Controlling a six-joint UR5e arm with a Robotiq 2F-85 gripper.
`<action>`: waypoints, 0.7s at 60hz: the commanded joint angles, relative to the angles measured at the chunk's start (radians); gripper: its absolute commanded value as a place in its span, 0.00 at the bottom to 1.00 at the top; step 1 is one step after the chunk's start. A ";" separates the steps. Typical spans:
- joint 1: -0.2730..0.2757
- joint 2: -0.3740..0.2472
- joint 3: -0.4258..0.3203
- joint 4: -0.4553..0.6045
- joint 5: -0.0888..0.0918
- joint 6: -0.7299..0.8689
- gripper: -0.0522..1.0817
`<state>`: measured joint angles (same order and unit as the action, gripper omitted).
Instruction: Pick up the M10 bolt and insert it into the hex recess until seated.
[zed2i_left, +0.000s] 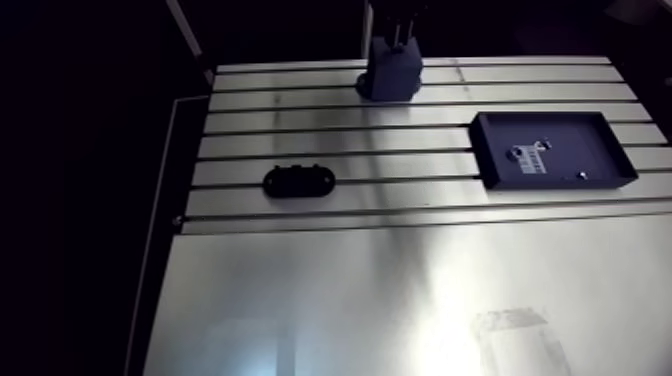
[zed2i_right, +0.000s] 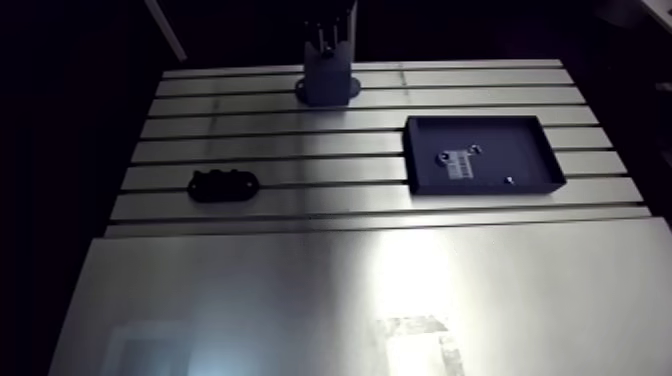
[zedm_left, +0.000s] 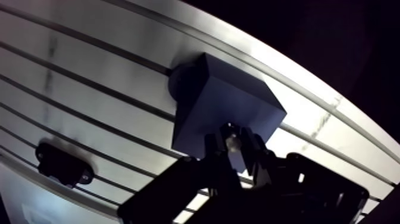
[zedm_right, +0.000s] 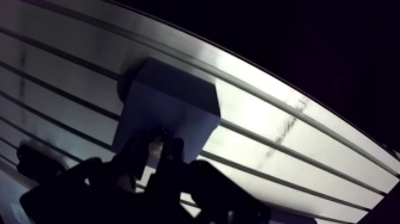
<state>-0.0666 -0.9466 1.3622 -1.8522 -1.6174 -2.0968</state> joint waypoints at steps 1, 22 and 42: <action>0.001 0.001 -0.001 0.000 0.000 -0.059 0.68; 0.001 0.004 -0.002 -0.012 -0.002 -0.123 0.69; 0.001 0.004 -0.008 -0.012 -0.002 -0.161 0.69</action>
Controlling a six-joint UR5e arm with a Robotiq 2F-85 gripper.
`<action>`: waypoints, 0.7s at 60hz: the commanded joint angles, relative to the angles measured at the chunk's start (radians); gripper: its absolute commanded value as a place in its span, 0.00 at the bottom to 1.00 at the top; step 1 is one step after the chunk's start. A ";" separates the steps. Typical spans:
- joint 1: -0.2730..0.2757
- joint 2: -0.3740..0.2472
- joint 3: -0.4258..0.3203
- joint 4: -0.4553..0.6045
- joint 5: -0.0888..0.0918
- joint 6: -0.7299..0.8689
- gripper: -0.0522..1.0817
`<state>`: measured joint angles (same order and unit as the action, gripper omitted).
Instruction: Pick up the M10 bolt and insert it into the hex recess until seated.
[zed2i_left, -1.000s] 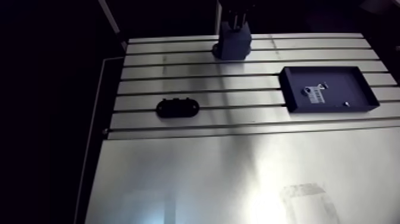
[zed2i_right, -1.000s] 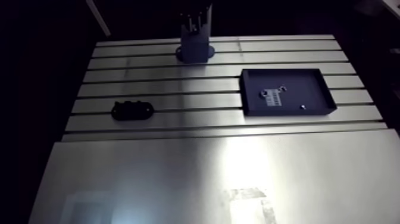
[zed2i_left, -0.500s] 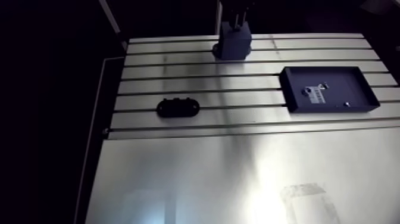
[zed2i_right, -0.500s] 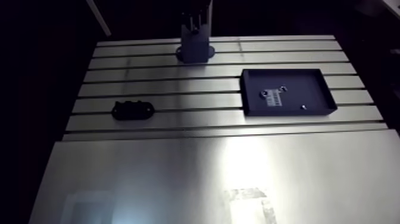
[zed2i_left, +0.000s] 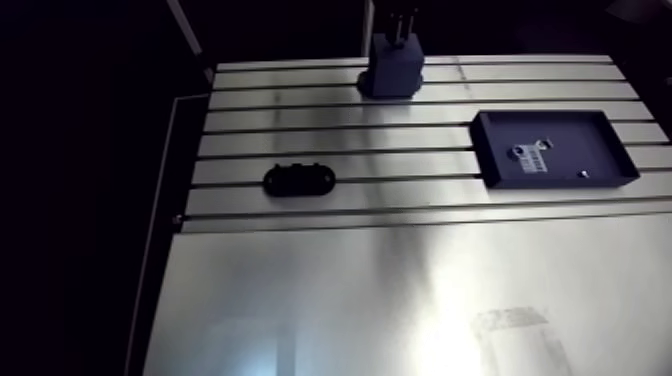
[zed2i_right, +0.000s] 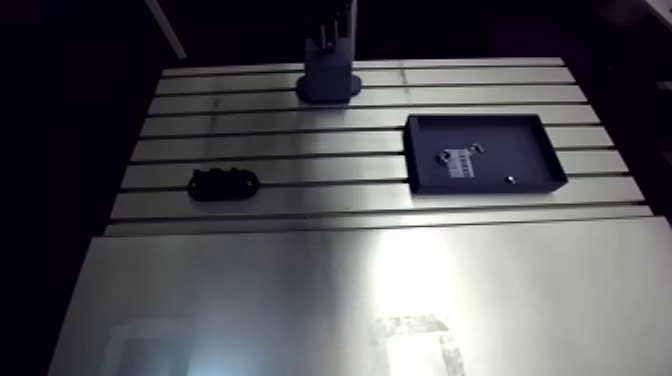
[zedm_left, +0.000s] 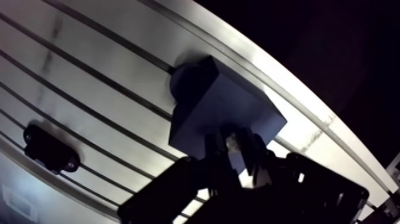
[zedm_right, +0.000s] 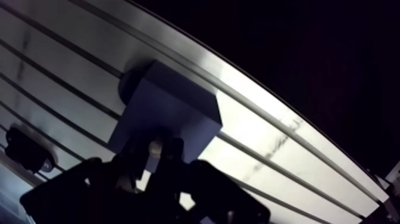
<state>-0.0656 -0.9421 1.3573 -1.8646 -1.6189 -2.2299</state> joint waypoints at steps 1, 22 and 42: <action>0.000 0.000 -0.004 0.000 0.000 -0.031 0.69; 0.000 -0.005 -0.001 0.002 -0.002 -0.064 0.69; 0.001 -0.009 0.005 0.003 -0.002 -0.064 0.69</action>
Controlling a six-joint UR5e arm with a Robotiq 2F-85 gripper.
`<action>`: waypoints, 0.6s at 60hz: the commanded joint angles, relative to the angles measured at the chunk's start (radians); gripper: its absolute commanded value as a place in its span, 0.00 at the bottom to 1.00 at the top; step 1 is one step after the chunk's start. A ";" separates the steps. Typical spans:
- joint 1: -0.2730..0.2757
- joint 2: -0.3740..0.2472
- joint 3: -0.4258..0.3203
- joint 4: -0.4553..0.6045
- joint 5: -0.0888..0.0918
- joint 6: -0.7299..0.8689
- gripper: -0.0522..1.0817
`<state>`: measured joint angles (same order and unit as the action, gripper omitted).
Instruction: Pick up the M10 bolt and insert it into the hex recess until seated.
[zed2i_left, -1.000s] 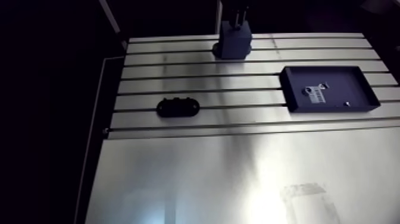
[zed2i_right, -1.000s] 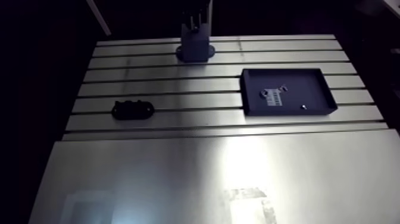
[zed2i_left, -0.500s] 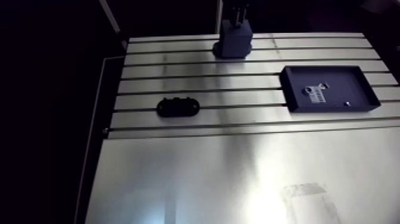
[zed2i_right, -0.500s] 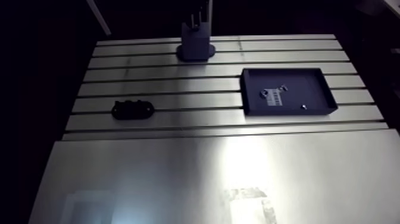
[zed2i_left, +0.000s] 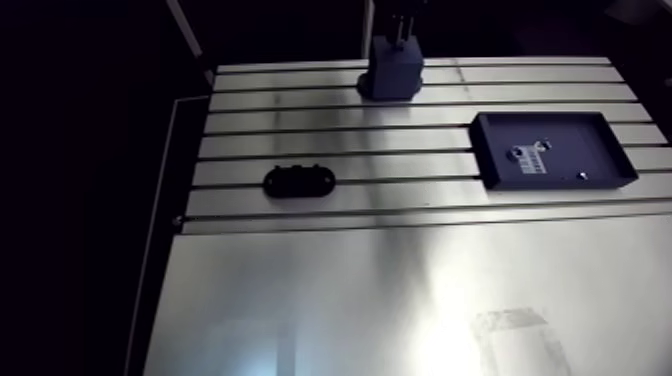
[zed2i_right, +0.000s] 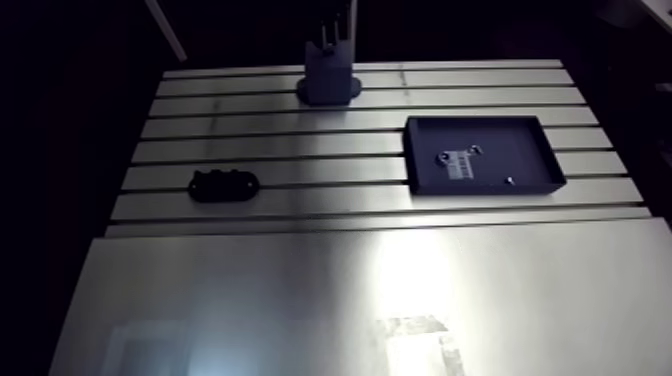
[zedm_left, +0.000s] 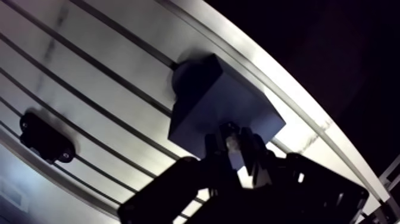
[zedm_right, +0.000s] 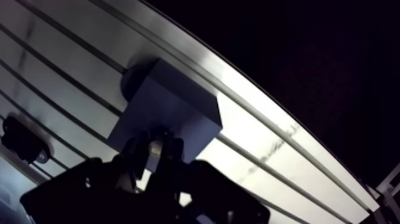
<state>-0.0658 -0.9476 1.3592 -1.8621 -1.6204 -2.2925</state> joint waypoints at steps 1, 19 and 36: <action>0.001 -0.004 0.004 0.001 0.000 -0.002 0.69; 0.001 -0.006 0.005 -0.001 -0.014 -0.005 0.06; 0.001 -0.009 -0.004 -0.008 -0.011 -0.005 0.06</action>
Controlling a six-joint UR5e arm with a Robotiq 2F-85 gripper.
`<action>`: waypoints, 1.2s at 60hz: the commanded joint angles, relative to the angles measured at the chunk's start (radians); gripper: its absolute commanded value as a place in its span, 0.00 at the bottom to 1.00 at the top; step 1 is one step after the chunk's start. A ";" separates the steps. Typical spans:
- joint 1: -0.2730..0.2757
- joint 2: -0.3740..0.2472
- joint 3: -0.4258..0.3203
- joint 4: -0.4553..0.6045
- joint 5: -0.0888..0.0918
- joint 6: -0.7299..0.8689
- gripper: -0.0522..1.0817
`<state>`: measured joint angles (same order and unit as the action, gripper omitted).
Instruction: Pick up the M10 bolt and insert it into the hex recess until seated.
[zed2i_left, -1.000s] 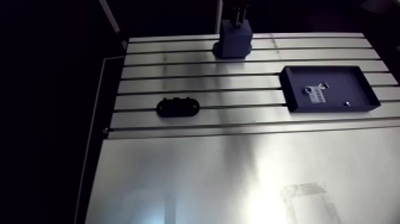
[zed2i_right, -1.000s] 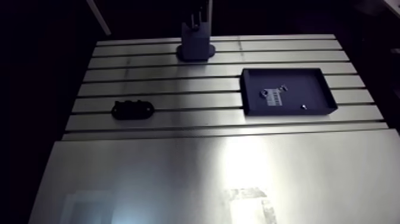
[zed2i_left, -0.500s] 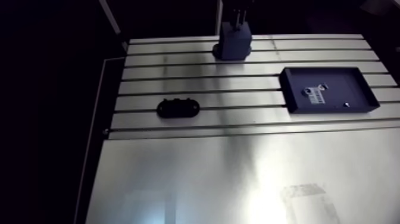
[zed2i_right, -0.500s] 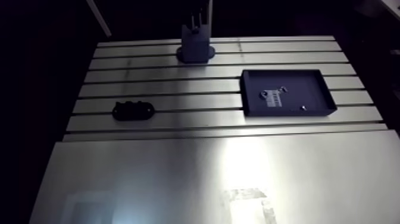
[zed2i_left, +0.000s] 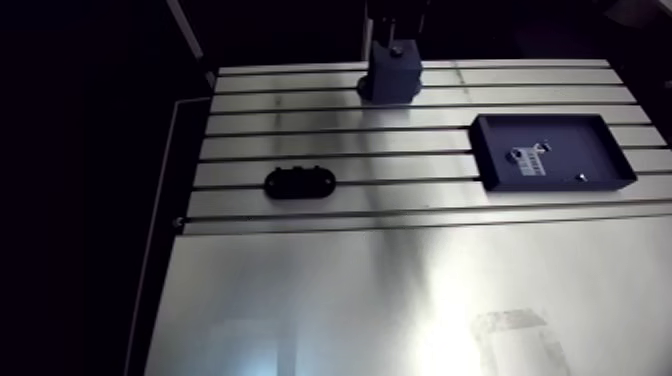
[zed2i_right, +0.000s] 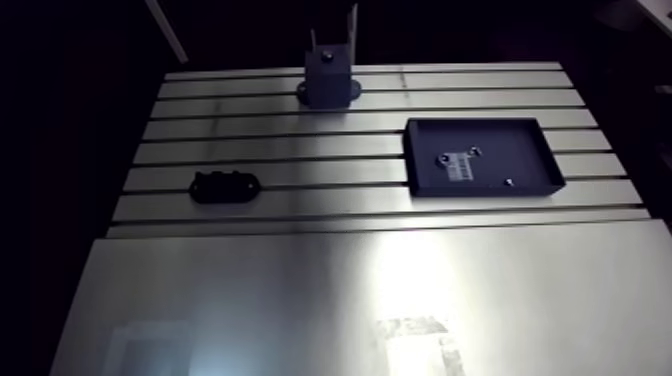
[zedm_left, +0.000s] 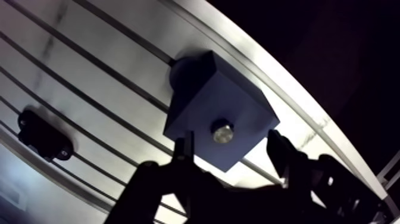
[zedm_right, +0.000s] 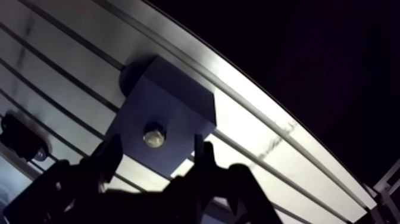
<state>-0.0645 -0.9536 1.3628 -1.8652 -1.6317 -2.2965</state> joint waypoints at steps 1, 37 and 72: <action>0.000 -0.003 -0.007 -0.005 0.000 -0.001 0.06; 0.009 -0.058 -0.004 -0.010 0.004 0.296 0.05; 0.015 -0.049 -0.011 0.060 0.028 0.546 1.00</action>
<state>-0.0494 -1.0089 1.3520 -1.8125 -1.6126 -1.7855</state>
